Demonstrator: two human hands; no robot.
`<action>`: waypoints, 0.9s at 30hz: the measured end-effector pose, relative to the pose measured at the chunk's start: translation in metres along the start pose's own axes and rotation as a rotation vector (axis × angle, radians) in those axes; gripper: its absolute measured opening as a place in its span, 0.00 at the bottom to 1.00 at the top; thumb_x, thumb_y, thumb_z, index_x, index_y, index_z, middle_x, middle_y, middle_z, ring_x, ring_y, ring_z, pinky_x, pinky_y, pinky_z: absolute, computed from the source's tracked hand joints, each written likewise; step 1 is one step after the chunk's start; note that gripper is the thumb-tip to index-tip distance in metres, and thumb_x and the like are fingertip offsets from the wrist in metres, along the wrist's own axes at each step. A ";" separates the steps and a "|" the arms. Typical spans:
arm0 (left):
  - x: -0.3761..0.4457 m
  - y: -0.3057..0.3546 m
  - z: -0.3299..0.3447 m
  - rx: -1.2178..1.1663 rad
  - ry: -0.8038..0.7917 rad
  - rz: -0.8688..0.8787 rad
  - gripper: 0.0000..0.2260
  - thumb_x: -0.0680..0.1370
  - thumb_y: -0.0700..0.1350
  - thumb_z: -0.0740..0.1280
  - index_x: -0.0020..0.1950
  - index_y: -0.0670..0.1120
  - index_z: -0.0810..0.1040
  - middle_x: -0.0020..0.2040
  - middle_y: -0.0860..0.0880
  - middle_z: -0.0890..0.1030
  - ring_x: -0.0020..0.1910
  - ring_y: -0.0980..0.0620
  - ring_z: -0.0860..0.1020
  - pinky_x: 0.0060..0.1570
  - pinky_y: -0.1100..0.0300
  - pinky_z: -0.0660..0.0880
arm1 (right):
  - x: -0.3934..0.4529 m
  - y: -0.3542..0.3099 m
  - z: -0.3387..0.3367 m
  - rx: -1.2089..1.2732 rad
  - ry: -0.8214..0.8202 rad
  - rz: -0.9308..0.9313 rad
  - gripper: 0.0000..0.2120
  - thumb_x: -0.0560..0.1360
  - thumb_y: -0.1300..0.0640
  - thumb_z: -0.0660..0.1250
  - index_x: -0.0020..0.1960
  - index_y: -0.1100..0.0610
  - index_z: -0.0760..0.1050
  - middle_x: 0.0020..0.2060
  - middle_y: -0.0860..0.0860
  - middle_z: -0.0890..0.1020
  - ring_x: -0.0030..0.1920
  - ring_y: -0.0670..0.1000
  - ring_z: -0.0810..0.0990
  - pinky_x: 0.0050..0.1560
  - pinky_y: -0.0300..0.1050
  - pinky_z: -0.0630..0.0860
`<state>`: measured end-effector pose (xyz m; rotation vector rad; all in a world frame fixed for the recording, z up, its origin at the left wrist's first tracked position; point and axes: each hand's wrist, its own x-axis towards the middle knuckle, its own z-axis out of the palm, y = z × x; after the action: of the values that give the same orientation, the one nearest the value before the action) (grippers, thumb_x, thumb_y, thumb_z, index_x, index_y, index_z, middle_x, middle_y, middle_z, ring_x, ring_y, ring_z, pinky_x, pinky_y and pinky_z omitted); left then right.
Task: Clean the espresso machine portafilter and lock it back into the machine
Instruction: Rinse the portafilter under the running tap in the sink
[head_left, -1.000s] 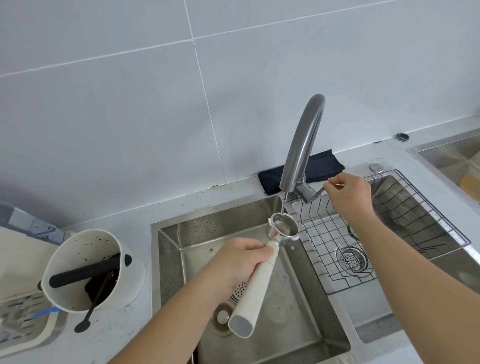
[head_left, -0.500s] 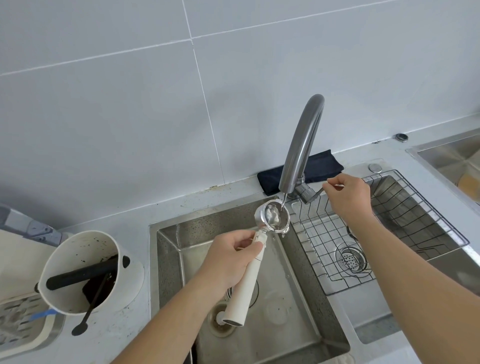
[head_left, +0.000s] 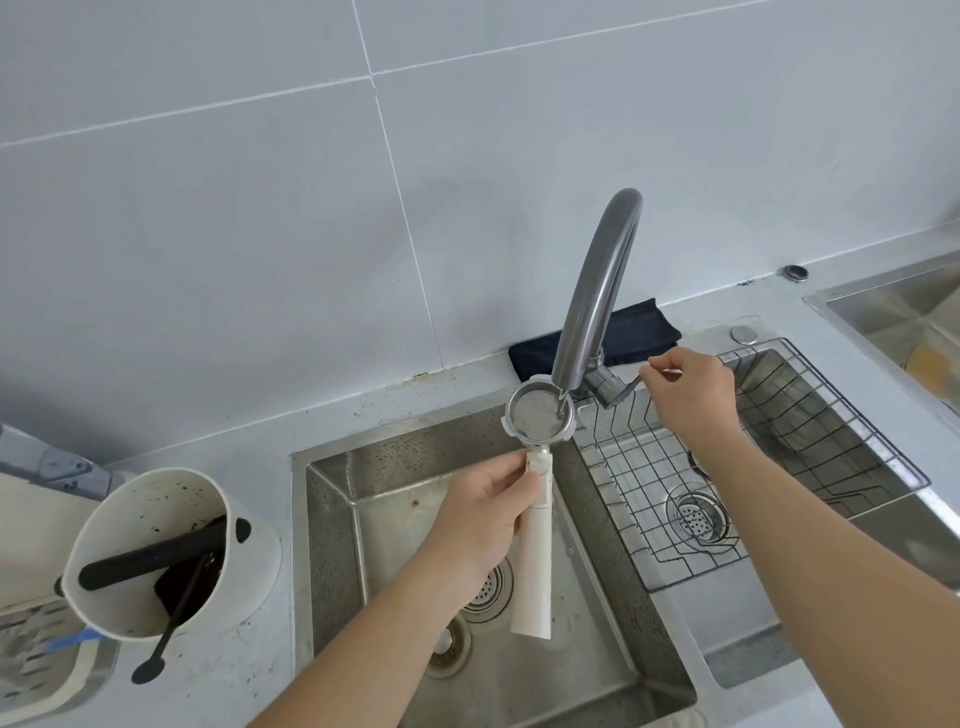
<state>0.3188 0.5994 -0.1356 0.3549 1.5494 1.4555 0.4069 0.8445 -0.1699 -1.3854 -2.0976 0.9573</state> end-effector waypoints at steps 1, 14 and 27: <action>0.001 0.000 0.001 -0.007 -0.002 -0.003 0.08 0.80 0.39 0.65 0.51 0.47 0.84 0.41 0.48 0.83 0.41 0.52 0.79 0.42 0.59 0.77 | 0.000 0.000 0.000 -0.001 0.003 0.001 0.06 0.77 0.56 0.68 0.48 0.58 0.81 0.40 0.51 0.82 0.32 0.46 0.77 0.34 0.39 0.71; 0.005 0.001 0.015 -0.141 -0.043 -0.146 0.07 0.79 0.43 0.67 0.46 0.48 0.85 0.44 0.47 0.85 0.42 0.51 0.83 0.44 0.57 0.80 | 0.001 0.001 0.001 -0.014 0.007 0.000 0.07 0.78 0.56 0.68 0.50 0.59 0.82 0.40 0.51 0.81 0.33 0.45 0.76 0.32 0.38 0.71; 0.009 0.008 0.020 -0.123 -0.029 -0.246 0.10 0.78 0.44 0.69 0.54 0.39 0.82 0.44 0.44 0.84 0.39 0.52 0.82 0.37 0.61 0.78 | 0.001 0.002 0.001 0.000 0.012 0.004 0.07 0.78 0.56 0.68 0.51 0.58 0.82 0.41 0.51 0.82 0.35 0.46 0.77 0.38 0.42 0.73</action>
<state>0.3264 0.6207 -0.1295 0.1072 1.4186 1.3382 0.4073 0.8455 -0.1721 -1.3927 -2.0872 0.9481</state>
